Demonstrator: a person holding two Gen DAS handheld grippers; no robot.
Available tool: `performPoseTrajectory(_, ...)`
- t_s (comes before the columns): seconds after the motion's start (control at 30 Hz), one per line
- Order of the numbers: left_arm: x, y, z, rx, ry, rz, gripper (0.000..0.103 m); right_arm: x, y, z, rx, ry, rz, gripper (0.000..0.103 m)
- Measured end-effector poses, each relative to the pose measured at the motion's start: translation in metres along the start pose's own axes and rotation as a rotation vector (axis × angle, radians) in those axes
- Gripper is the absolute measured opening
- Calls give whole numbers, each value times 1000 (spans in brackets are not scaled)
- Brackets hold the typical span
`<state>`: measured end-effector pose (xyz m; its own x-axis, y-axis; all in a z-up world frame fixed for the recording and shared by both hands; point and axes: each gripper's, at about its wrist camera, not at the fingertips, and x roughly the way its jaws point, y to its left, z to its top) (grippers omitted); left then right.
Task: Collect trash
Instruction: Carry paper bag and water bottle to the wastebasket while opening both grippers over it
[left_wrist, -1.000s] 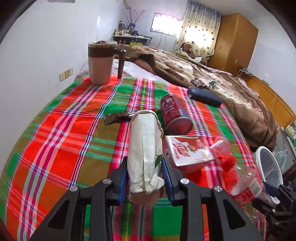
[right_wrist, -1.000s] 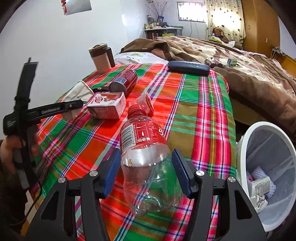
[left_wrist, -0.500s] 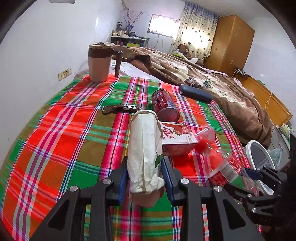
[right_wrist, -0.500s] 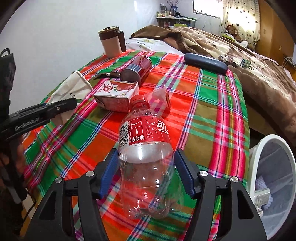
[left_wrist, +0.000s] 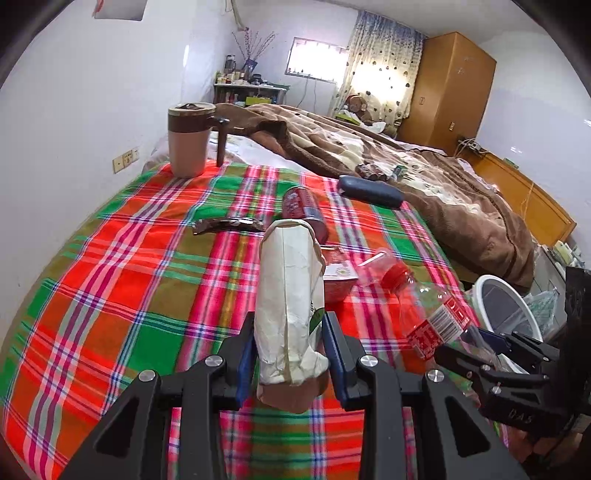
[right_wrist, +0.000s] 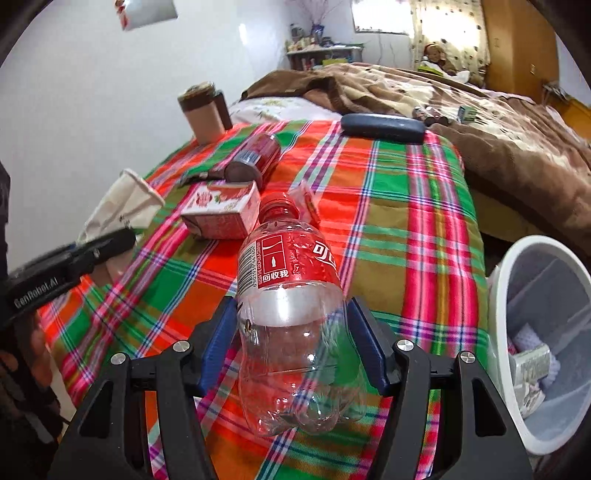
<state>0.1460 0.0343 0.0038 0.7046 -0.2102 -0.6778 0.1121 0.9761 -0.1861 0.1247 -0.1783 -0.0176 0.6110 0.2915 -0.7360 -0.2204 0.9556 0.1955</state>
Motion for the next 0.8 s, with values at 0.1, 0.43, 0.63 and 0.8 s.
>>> performPoseTrajectory(0.1,-5,-10,-1,20,-9,-2,34,-10,-5,-2,12,-30,-10,63)
performPoseTrajectory(0.43,-11,-50,-2,84,-13,-64,35,-37,-29,-10,73,-84,-41,63)
performPoseTrajectory(0.63,-12,-84,-6,132,-10,-114,35,-59,-47,-14,107,-126,-92,63)
performPoseTrajectory(0.8,-9,-115,-8,176,-2,-154,35,-73,-67,-19,154,-152,-133,63)
